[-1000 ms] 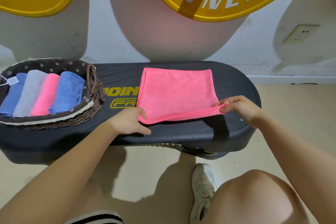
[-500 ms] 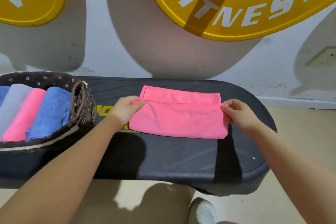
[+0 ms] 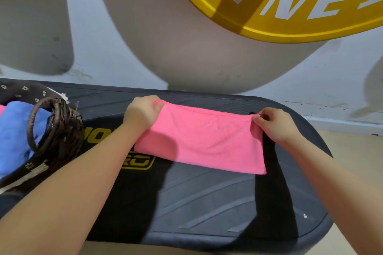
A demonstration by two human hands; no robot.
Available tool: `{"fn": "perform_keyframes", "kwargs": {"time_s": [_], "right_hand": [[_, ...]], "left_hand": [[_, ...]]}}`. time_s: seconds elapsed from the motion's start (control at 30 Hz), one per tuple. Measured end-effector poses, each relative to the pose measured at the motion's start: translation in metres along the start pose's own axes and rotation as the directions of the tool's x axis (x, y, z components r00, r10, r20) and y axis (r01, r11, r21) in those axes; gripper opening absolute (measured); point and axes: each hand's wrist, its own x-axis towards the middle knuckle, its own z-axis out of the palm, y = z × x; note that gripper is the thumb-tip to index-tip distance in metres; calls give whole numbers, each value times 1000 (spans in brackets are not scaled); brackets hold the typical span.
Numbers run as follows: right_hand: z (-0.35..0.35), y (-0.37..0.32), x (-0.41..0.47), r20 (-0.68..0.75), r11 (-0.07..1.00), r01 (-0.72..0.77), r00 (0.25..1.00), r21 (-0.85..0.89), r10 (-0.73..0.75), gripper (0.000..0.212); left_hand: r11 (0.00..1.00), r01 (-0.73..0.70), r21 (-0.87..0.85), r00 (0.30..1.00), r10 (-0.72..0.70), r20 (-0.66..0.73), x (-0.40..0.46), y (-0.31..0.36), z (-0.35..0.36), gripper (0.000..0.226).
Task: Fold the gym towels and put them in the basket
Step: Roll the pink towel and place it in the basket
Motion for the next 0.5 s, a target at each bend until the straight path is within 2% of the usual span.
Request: {"fn": "perform_keyframes", "kwargs": {"time_s": [0.1,0.27,0.4,0.43,0.47,0.5], "right_hand": [[3,-3,3,-46,999,-42,998,-29,41,14],[12,-5,5,-116,994,-97,988,43,101,16],[20,-13,1,-168,968,-243,953,69,251,25],[23,-17,-3,-235,960,-278,933,9,273,30],[30,-22,-9,-332,965,-253,918,-69,217,36],[37,-31,-16,-412,980,-148,908,-130,82,42]], "left_hand": [[997,-3,77,999,7,-48,2,3,5,33],[987,8,163,995,9,-103,0,9,10,34],[985,67,162,993,-50,-105,-6,15,9,32],[986,35,164,985,-6,-175,-10,14,8,37],[983,-40,177,959,87,-271,-15,15,9,43],[970,-156,188,917,212,-336,-21,19,11,46]]}}
